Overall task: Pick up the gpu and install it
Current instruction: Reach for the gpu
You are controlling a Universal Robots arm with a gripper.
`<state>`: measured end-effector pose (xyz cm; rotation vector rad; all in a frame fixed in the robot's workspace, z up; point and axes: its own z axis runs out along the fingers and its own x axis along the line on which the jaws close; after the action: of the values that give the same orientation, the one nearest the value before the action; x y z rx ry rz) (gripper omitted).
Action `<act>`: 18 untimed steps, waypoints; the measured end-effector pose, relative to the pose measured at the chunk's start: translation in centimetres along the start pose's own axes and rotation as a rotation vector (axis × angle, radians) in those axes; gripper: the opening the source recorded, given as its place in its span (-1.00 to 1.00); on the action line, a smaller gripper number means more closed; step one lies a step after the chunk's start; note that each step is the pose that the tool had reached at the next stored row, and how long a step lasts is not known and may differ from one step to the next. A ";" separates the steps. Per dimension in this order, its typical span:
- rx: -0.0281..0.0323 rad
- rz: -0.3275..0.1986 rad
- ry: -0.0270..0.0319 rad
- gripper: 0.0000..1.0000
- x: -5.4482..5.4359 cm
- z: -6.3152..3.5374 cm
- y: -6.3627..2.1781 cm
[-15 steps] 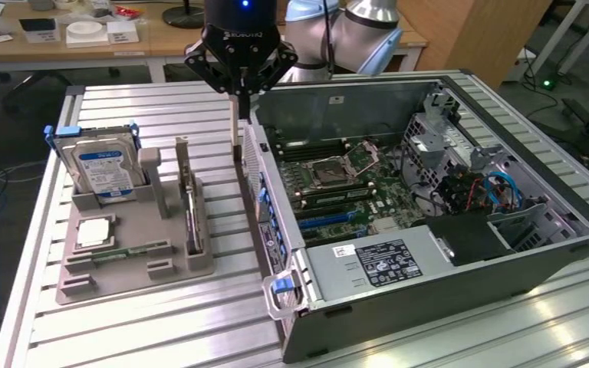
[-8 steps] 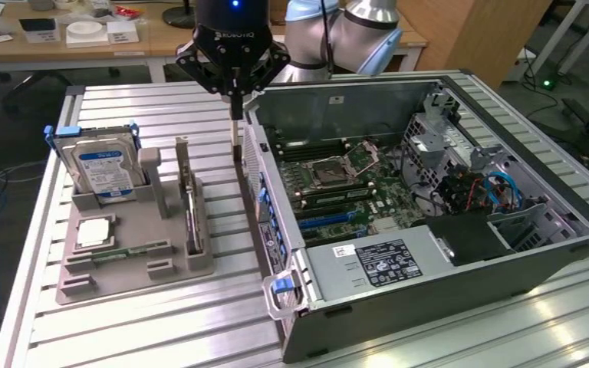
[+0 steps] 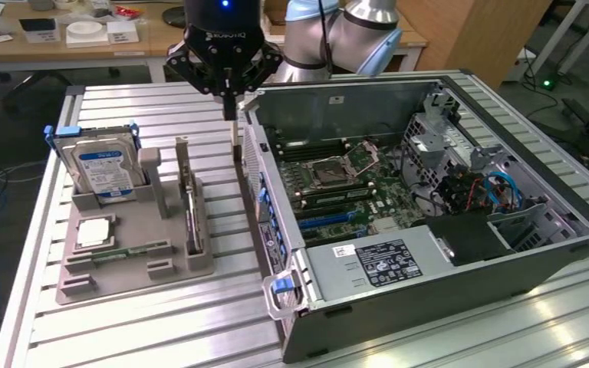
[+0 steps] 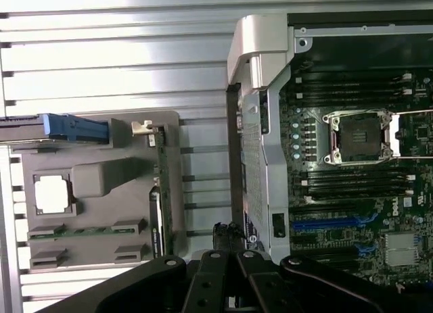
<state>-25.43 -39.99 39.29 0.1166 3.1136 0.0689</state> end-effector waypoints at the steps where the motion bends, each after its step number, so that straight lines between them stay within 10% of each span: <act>1: 0.0001 0.000 0.0000 -0.79 0.1 0.00 -0.01; 18: 0.0000 0.000 0.0000 -0.79 1.9 -0.05 -0.18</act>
<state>-27.32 -40.03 39.28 0.1165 3.1137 0.0689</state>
